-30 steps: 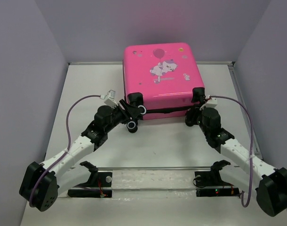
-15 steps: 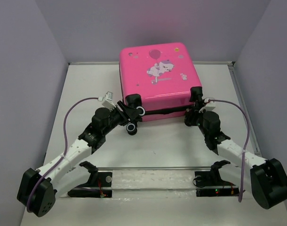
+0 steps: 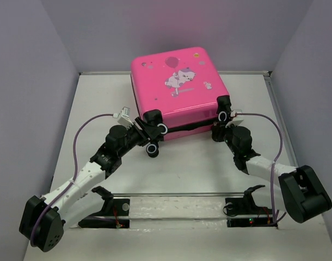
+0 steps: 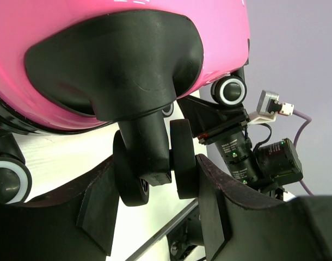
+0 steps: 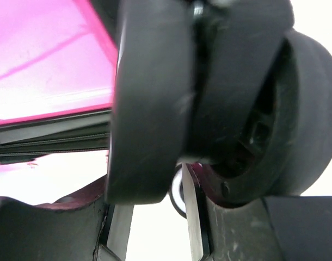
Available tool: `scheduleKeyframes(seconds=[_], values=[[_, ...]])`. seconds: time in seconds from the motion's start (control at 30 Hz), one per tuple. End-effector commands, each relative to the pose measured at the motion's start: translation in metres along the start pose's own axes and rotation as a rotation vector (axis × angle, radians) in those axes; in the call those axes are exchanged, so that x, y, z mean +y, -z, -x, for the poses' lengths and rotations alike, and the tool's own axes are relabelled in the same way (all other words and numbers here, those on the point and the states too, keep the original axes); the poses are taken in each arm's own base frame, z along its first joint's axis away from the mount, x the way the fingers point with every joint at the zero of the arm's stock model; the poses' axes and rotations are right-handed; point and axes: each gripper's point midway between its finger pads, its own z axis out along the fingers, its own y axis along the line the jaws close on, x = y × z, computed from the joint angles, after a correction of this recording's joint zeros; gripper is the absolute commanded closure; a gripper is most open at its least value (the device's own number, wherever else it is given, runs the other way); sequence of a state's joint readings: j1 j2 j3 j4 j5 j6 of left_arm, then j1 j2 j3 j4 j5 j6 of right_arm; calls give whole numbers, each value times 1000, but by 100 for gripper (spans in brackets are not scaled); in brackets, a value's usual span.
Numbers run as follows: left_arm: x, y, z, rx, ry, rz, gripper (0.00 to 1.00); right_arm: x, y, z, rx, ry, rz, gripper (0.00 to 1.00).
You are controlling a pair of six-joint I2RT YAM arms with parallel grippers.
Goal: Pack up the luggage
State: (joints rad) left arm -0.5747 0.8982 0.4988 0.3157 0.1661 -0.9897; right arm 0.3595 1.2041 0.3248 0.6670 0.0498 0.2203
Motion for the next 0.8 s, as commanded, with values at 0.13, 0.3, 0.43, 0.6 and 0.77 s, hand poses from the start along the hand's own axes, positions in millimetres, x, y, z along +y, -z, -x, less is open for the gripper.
scheduleKeyframes(seconds=[0.13, 0.3, 0.43, 0.6, 0.77], values=[[-69, 20, 6, -14, -101, -287, 94, 44, -4, 111, -392, 34, 185, 66], [-68, 18, 4, -7, -107, -283, 94, 51, -15, 116, -393, 25, 217, 78], [-68, 17, 5, -10, -110, -284, 94, 50, -20, 109, -379, 9, 214, 93], [-75, 18, 8, -18, -119, -301, 94, 49, -18, 98, -349, 3, 219, 93], [-87, 22, 17, -45, -138, -322, 94, 25, -4, 74, -292, -52, 104, 93]])
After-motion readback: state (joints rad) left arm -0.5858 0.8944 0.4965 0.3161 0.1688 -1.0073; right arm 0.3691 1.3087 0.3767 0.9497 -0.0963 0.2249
